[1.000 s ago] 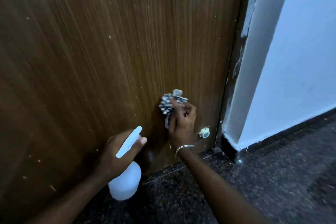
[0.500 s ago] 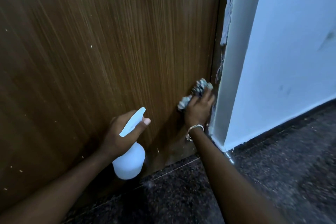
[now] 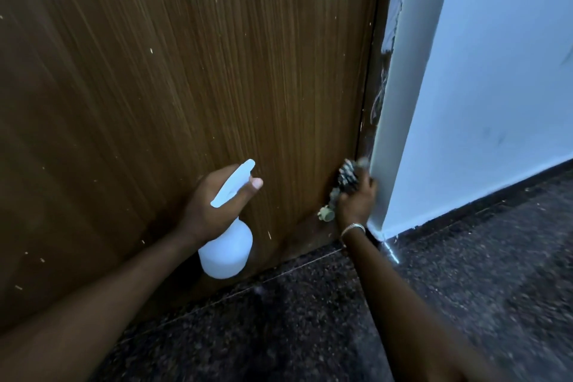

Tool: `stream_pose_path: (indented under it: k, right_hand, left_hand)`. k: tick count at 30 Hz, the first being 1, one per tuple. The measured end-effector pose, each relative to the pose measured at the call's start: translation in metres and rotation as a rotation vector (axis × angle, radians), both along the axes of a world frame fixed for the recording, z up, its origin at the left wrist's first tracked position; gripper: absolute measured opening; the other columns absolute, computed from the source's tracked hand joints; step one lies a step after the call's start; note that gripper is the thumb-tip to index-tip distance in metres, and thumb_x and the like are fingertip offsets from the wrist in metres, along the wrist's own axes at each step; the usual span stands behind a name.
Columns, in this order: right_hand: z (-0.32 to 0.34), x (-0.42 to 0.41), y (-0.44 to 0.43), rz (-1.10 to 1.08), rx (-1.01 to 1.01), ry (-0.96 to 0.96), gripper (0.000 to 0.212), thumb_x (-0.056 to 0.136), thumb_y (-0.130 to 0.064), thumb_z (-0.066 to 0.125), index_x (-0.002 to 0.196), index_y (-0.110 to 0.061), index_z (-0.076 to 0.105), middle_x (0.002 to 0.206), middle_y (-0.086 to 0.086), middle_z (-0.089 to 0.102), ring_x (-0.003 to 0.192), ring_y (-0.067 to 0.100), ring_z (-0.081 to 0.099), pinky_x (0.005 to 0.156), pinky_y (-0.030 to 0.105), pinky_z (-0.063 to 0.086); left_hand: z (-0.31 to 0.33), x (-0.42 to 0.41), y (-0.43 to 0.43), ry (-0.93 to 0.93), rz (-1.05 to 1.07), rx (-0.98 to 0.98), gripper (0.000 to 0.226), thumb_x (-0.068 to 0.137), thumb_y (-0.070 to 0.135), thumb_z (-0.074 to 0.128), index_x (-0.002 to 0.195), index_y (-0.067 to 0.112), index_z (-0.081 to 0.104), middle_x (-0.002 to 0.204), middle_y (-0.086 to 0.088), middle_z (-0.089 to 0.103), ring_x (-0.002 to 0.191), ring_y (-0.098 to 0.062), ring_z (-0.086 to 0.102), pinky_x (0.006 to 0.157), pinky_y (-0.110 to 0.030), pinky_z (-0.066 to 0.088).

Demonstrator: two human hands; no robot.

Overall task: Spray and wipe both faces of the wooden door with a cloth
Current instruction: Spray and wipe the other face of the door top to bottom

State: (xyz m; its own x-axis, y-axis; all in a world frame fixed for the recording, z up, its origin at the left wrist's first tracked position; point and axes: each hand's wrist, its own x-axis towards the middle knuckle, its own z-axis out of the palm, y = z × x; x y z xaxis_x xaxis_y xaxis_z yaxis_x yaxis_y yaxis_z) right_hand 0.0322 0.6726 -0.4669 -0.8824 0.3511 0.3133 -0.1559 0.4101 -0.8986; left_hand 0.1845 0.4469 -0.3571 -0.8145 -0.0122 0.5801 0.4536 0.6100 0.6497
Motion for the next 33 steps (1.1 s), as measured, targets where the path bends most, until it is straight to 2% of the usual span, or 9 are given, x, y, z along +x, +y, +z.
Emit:
stream_pose_path:
  k: [3, 7, 13, 16, 19, 21, 26, 30, 33]
  right_hand:
    - [-0.068, 0.017, 0.002, 0.097, -0.113, -0.189, 0.055, 0.077, 0.012, 0.051, 0.125, -0.014, 0.06, 0.114, 0.013, 0.062, 0.106, 0.032, 0.061, 0.089, 0.024, 0.041]
    - [-0.103, 0.034, -0.015, 0.257, -0.154, -0.313, 0.028, 0.08, 0.005, 0.055, 0.098, -0.016, 0.063, 0.089, 0.005, 0.069, 0.082, 0.024, 0.063, 0.074, 0.029, 0.046]
    - [-0.083, 0.033, -0.051, -0.149, -0.699, -0.452, 0.022, 0.089, 0.0, 0.059, 0.107, -0.011, 0.054, 0.104, 0.013, 0.061, 0.098, 0.027, 0.06, 0.084, 0.026, 0.042]
    - [-0.07, 0.041, -0.064, -0.086, -0.568, -0.403, 0.018, 0.09, -0.005, 0.06, 0.101, -0.011, 0.048, 0.099, 0.012, 0.059, 0.091, 0.026, 0.057, 0.074, 0.022, 0.035]
    - [-0.046, 0.059, -0.068, 0.178, -0.21, -0.028, 0.018, 0.088, -0.007, 0.065, 0.088, -0.017, 0.05, 0.086, 0.002, 0.061, 0.081, 0.022, 0.059, 0.065, 0.027, 0.034]
    - [-0.034, 0.051, -0.065, 0.16, -0.058, 0.102, 0.013, 0.088, -0.009, 0.063, 0.092, -0.016, 0.052, 0.092, 0.001, 0.06, 0.082, 0.016, 0.053, 0.065, 0.027, 0.032]
    - [-0.037, 0.019, -0.044, -0.088, -0.192, 0.006, 0.036, 0.088, -0.013, 0.045, 0.12, 0.0, 0.055, 0.118, 0.024, 0.058, 0.109, 0.037, 0.056, 0.089, 0.034, 0.037]
    - [-0.053, 0.048, -0.069, 0.044, -0.013, 0.015, 0.046, 0.095, 0.0, 0.047, 0.14, 0.006, 0.042, 0.138, 0.026, 0.044, 0.117, 0.033, 0.048, 0.098, 0.031, 0.035]
    - [-0.103, 0.067, -0.08, 0.261, 0.098, -0.161, 0.061, 0.09, 0.006, 0.05, 0.148, 0.0, 0.034, 0.15, 0.024, 0.033, 0.125, 0.038, 0.046, 0.103, 0.032, 0.038]
  left_hand:
    - [-0.009, 0.008, 0.002, -0.038, 0.016, 0.049, 0.029, 0.096, 0.033, 0.07, 0.075, 0.015, 0.064, 0.062, -0.004, 0.059, 0.059, -0.018, 0.06, 0.056, -0.037, 0.045]
    - [-0.019, 0.011, 0.0, -0.075, -0.001, 0.043, 0.037, 0.098, 0.033, 0.07, 0.071, 0.01, 0.059, 0.06, -0.01, 0.054, 0.057, -0.031, 0.056, 0.055, -0.046, 0.043]
    - [-0.02, 0.007, -0.011, -0.041, 0.007, 0.01, 0.04, 0.099, 0.033, 0.069, 0.072, 0.004, 0.06, 0.061, -0.012, 0.055, 0.056, -0.031, 0.056, 0.053, -0.047, 0.044]
    - [-0.027, 0.002, -0.018, -0.046, 0.013, 0.011, 0.038, 0.099, 0.033, 0.069, 0.073, 0.006, 0.06, 0.06, -0.011, 0.056, 0.057, -0.031, 0.058, 0.053, -0.046, 0.045]
    - [-0.037, 0.003, -0.019, -0.056, 0.031, 0.021, 0.037, 0.099, 0.031, 0.07, 0.071, 0.011, 0.058, 0.059, -0.007, 0.053, 0.056, -0.028, 0.055, 0.053, -0.042, 0.043]
    - [-0.045, 0.002, -0.02, -0.081, 0.04, 0.024, 0.032, 0.099, 0.028, 0.071, 0.071, 0.018, 0.059, 0.059, 0.0, 0.053, 0.056, -0.02, 0.054, 0.054, -0.035, 0.042]
    - [-0.044, 0.005, -0.016, -0.114, 0.042, 0.066, 0.033, 0.099, 0.028, 0.071, 0.069, 0.023, 0.057, 0.059, 0.005, 0.052, 0.056, -0.013, 0.052, 0.057, -0.029, 0.039]
    - [-0.047, 0.001, -0.01, -0.128, 0.051, 0.068, 0.035, 0.1, 0.028, 0.071, 0.069, 0.024, 0.056, 0.059, 0.005, 0.052, 0.055, -0.016, 0.052, 0.055, -0.034, 0.04]
    - [-0.054, 0.0, -0.011, -0.143, 0.012, 0.069, 0.023, 0.098, 0.028, 0.073, 0.08, 0.016, 0.065, 0.07, -0.005, 0.063, 0.067, -0.029, 0.062, 0.063, -0.045, 0.049]
